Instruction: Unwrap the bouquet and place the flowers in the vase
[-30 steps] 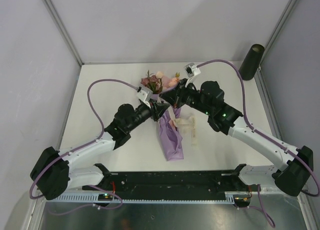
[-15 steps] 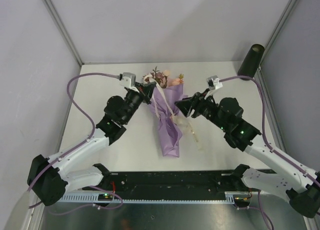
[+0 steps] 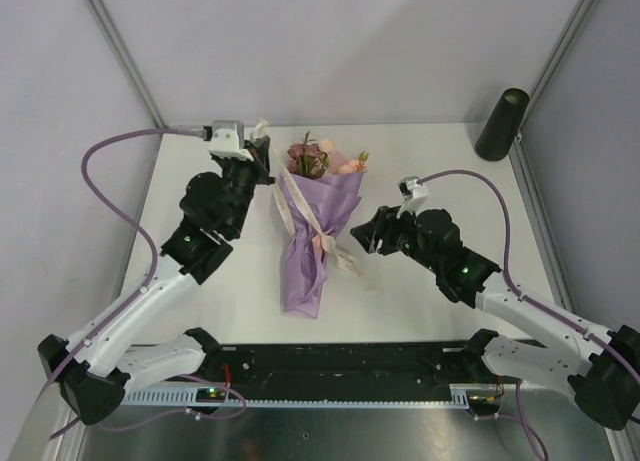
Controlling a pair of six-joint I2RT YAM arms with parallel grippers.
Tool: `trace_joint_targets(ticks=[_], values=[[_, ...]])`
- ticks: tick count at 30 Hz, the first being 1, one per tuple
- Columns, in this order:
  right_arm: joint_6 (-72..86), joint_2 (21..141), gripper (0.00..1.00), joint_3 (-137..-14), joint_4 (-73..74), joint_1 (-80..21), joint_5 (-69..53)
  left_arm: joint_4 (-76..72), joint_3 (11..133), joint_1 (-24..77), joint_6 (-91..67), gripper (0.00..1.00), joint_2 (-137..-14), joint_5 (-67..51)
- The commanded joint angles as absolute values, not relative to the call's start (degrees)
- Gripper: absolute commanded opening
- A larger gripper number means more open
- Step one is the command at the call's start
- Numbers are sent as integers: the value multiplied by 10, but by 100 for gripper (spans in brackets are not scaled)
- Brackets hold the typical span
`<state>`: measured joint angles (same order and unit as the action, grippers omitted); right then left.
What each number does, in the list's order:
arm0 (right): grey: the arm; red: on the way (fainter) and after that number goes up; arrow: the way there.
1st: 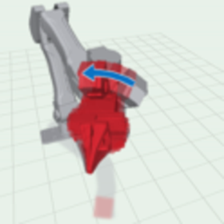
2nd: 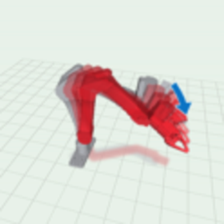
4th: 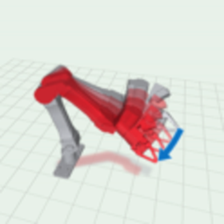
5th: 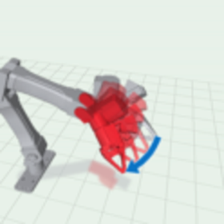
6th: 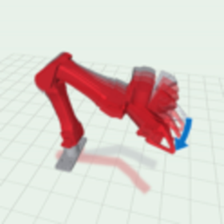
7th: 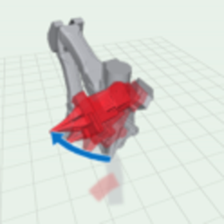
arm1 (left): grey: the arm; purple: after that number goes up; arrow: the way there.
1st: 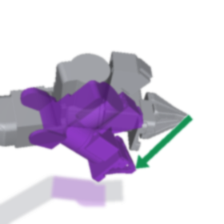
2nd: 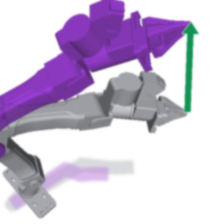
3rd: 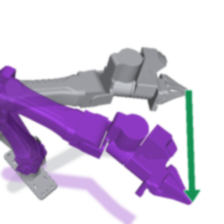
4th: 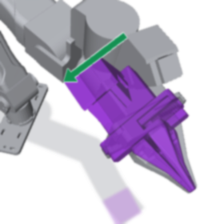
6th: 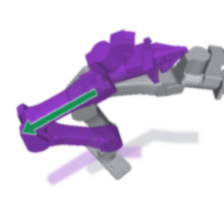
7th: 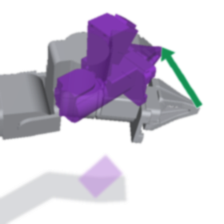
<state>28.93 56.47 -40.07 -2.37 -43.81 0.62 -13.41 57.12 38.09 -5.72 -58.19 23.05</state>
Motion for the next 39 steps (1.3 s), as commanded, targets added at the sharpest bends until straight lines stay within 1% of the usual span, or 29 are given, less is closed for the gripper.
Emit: trace_joint_targets(ticks=[1, 7, 11, 16, 21, 27, 31, 34, 36, 39], values=[[297, 570, 55, -404, -69, -441, -7, -31, 657, 356, 7, 0, -567, 337], [292, 575, 54, -404, -67, -441, -10, 30, 751, 304, 20, 0, -556, 344], [292, 578, 54, -404, -67, -439, -10, 47, 803, 299, 33, 0, -554, 327], [292, 574, 53, -404, -67, -439, -12, 53, 851, 290, 90, 0, -570, 364], [289, 568, 53, -404, -69, -438, -15, 54, 926, 235, 166, 0, -631, 385], [282, 567, 53, -404, -70, -438, -17, 54, 1049, 143, 206, 0, -722, 384], [273, 568, 53, -404, -72, -437, -17, 54, 1141, 79, 225, 0, -805, 392], [266, 571, 53, -404, -72, -434, -16, 54, 1244, 36, 239, 0, -881, 412], [263, 575, 53, -404, -71, -429, -14, 52, 1295, 13, 240, 0, -916, 407], [261, 585, 53, -404, -76, -421, -14, 40, 1338, -21, 207, 0, -949, 375]])
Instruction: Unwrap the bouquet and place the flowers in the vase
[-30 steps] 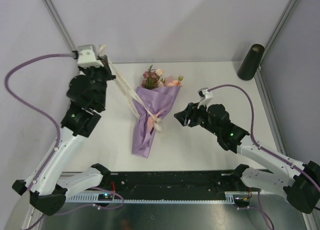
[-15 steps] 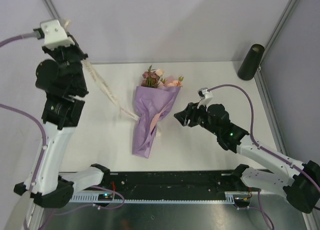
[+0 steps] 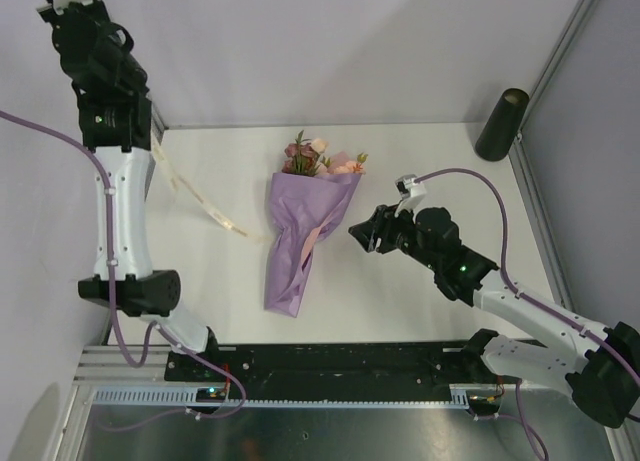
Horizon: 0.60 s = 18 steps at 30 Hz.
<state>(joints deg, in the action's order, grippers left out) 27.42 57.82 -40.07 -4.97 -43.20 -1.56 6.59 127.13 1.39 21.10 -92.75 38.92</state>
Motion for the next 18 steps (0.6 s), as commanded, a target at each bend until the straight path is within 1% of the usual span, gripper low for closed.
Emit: trace_joint_targets(ticks=[1, 4, 6, 8, 9, 13, 15, 18], values=[[260, 589, 53, -404, -79, -417, -16, 37, 1350, -30, 196, 0, -960, 361], [260, 602, 53, -405, -86, -406, -27, 32, 1370, -44, 165, 0, -990, 327], [259, 610, 53, -405, -90, -400, -31, 35, 1371, -46, 154, 2, -1009, 321], [261, 618, 53, -405, -94, -393, -35, 40, 1343, -46, 139, 11, -1020, 315], [263, 623, 53, -405, -97, -391, -38, 42, 1324, -46, 130, 17, -1022, 308], [277, 642, 52, -405, -106, -383, -54, 51, 1209, -40, 89, 37, -1009, 260], [286, 651, 51, -407, -109, -380, -64, 57, 1153, -36, 59, 44, -1000, 249], [296, 657, 51, -410, -108, -378, -75, 65, 1074, -35, 6, 50, -984, 226]])
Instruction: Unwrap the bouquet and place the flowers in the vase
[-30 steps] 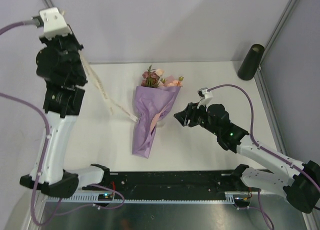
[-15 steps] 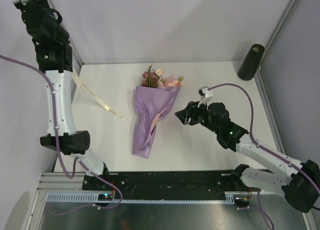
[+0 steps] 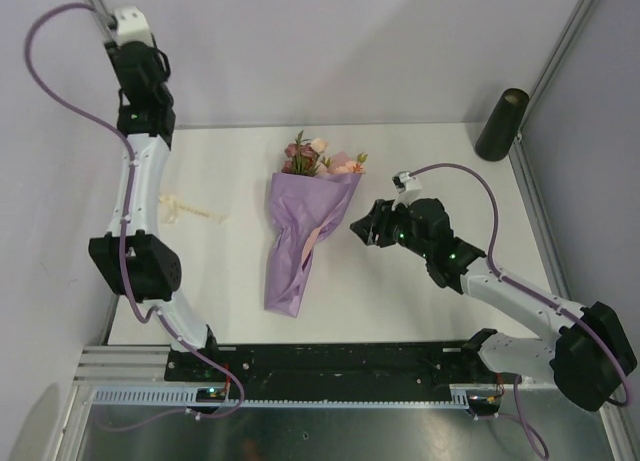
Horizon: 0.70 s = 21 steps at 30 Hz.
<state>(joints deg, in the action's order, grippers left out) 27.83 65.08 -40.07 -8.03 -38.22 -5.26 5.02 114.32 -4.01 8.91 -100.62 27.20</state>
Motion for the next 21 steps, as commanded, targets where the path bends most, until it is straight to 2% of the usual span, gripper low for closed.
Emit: trace_joint_targets(ticks=[1, 8, 13, 21], values=[[298, 656, 50, -410, -107, -378, -78, 70, 1055, -35, -13, 52, -980, 216], [298, 635, 50, -410, -83, -378, -80, 123, 943, -35, -103, 71, -955, 153], [300, 622, 50, -407, -72, -377, -83, 151, 880, -34, -131, 76, -915, 136], [327, 627, 50, -399, -73, -378, -81, 247, 807, -17, -156, 87, -838, 13]])
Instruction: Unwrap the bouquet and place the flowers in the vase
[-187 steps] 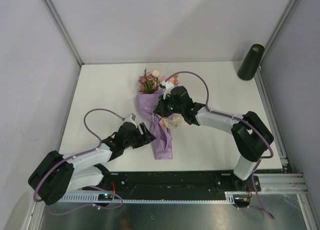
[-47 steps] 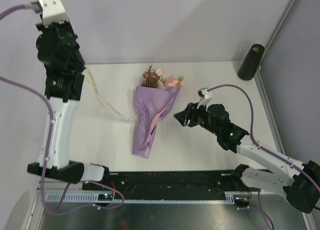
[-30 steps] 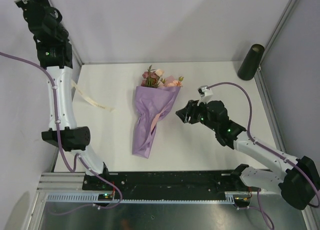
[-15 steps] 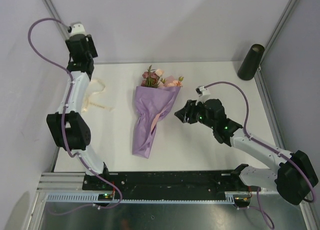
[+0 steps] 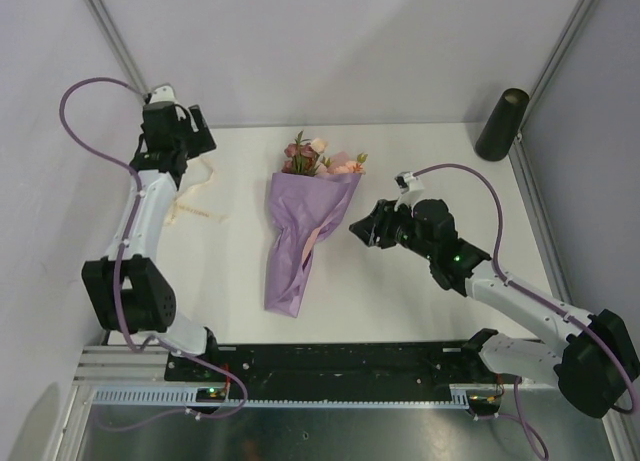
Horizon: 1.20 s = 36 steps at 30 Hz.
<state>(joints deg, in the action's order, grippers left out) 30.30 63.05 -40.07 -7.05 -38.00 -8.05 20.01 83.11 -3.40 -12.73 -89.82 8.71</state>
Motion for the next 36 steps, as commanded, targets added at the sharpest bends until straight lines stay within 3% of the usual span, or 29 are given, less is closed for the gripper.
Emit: trace_joint_targets(ticks=[1, 6, 18, 36], values=[[334, 630, 49, -397, -75, -378, -79, 256, 797, -2, -158, 88, -827, -3], [364, 647, 51, -389, -104, -378, -95, 283, 739, 86, -156, 89, -767, -34], [378, 600, 49, -333, -120, -378, -67, 288, 663, 359, -128, 86, -730, 53], [389, 567, 48, -299, -113, -379, -36, 263, 639, 452, -119, 68, -858, 134]])
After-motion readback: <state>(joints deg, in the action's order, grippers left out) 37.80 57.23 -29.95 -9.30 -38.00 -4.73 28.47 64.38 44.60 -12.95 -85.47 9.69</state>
